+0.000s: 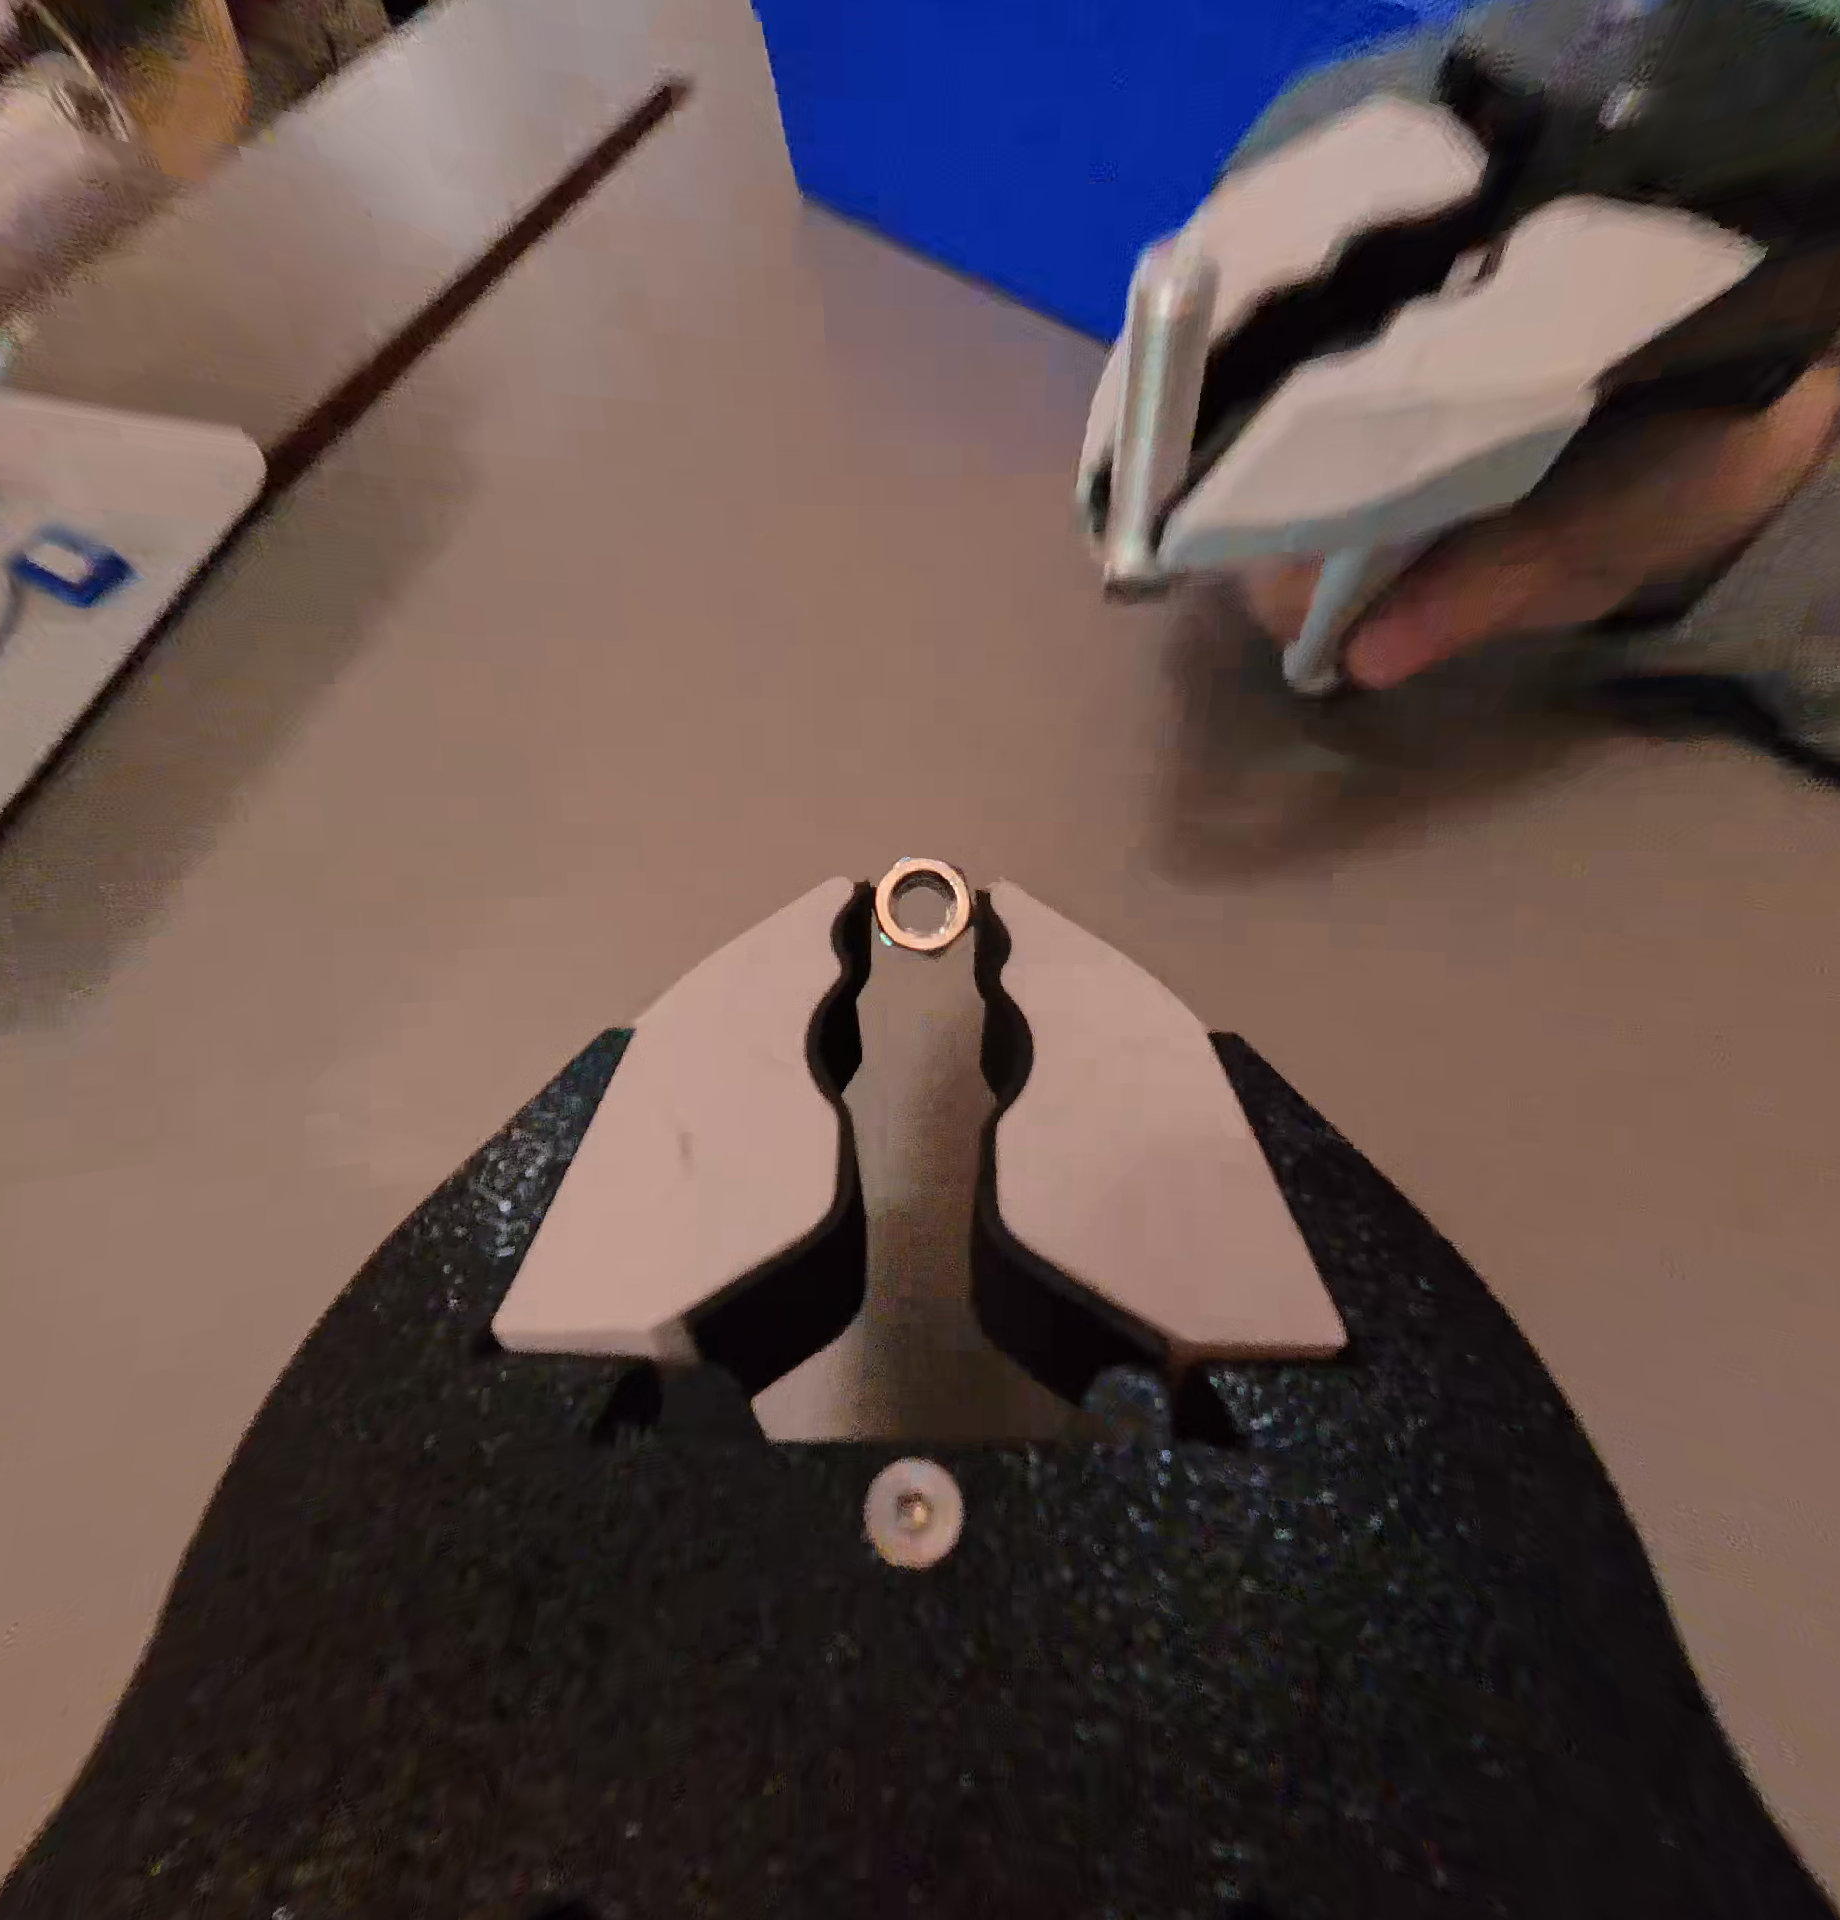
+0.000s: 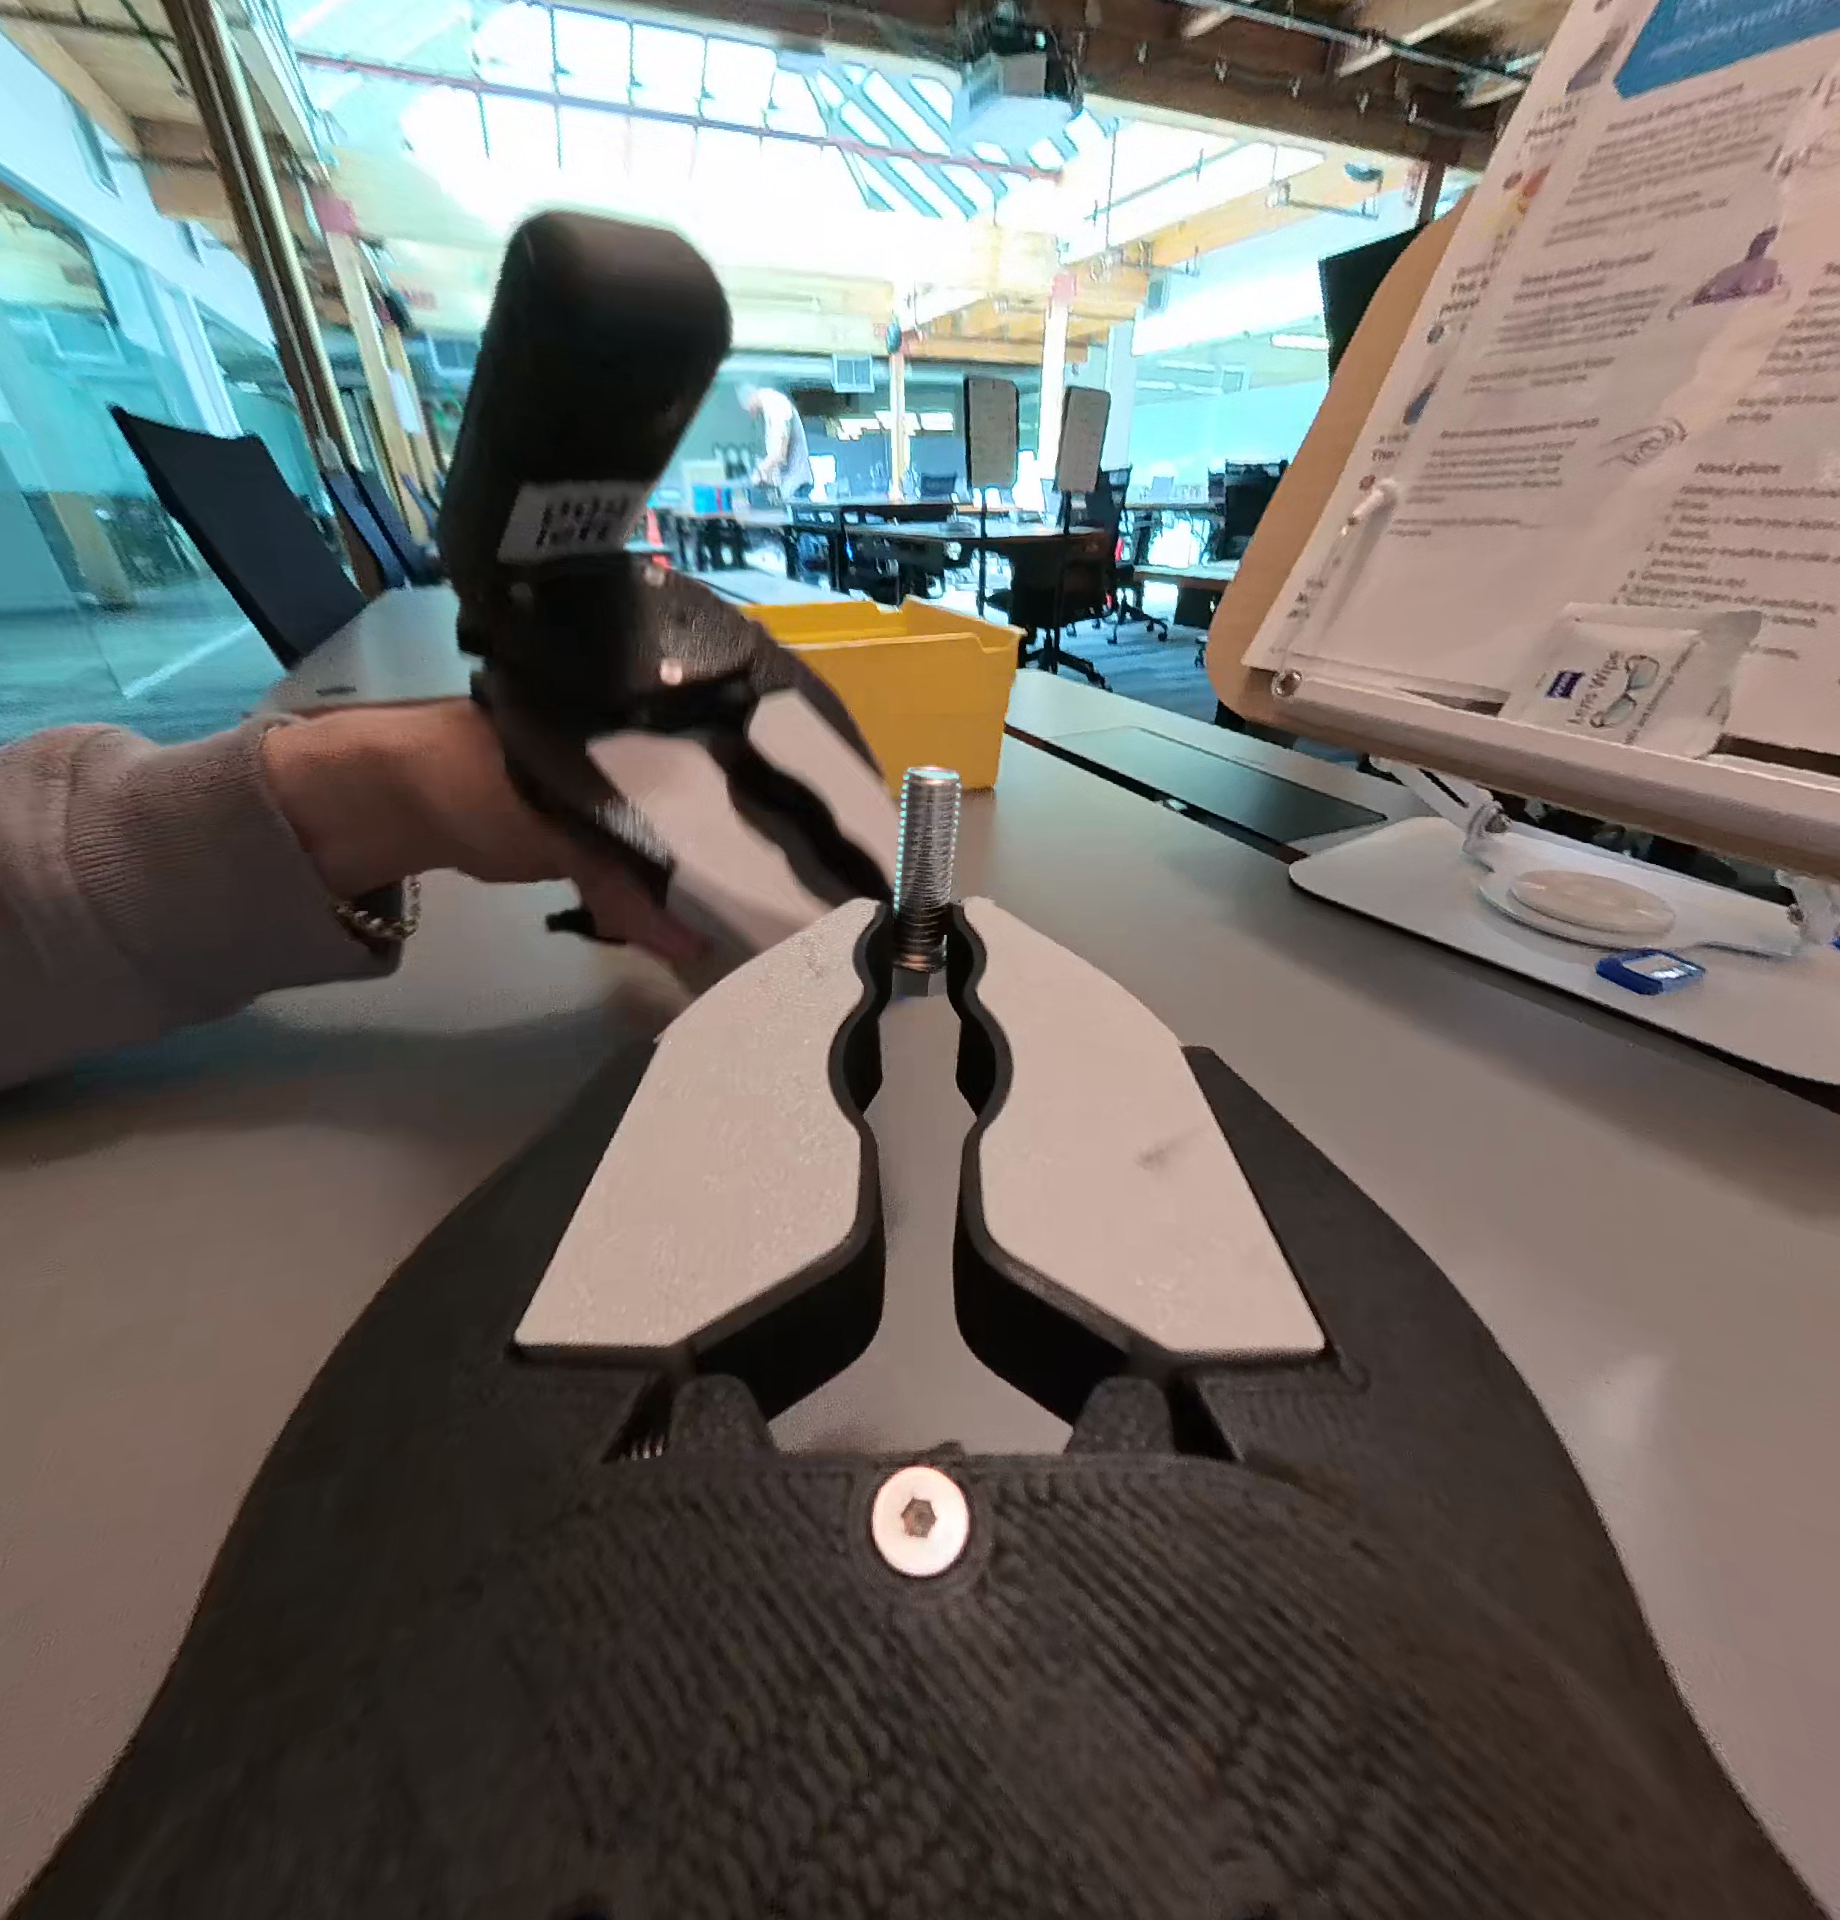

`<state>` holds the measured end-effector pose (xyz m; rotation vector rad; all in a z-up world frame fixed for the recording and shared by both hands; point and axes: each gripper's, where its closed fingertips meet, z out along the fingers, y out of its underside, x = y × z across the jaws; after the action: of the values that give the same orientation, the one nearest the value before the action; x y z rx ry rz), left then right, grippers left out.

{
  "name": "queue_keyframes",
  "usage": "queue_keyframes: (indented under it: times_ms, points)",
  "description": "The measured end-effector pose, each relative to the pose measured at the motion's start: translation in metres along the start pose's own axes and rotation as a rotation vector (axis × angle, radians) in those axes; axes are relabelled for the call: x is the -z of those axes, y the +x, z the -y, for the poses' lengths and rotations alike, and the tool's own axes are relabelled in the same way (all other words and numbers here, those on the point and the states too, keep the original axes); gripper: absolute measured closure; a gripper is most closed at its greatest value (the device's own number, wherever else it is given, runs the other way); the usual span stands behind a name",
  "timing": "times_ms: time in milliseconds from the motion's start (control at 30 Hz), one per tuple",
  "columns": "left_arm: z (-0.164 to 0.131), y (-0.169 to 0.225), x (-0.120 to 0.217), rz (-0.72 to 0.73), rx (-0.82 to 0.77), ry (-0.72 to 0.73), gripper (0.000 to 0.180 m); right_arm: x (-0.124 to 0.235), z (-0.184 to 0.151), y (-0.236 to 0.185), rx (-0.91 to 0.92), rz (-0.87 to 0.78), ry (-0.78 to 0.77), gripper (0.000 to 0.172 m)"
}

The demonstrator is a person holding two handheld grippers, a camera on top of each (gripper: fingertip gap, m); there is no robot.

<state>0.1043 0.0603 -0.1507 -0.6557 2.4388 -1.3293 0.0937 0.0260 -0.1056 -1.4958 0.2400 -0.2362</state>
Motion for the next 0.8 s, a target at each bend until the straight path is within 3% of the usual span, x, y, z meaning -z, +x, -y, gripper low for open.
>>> queue_keyframes:
  times_ms: [133,267,800]
  points:
    - [0.071,0.017,0.031,-0.139,-0.055,0.105,0.163,-0.005,0.006,-0.015,0.008,0.043,0.049,0.163]
    - [0.102,0.035,0.046,-0.233,-0.115,0.106,0.163,-0.009,0.012,-0.02,0.035,0.01,0.083,0.163]
    - [0.072,0.03,0.035,-0.247,-0.16,-0.05,0.163,-0.014,0.002,-0.014,0.013,-0.047,-0.01,0.163]
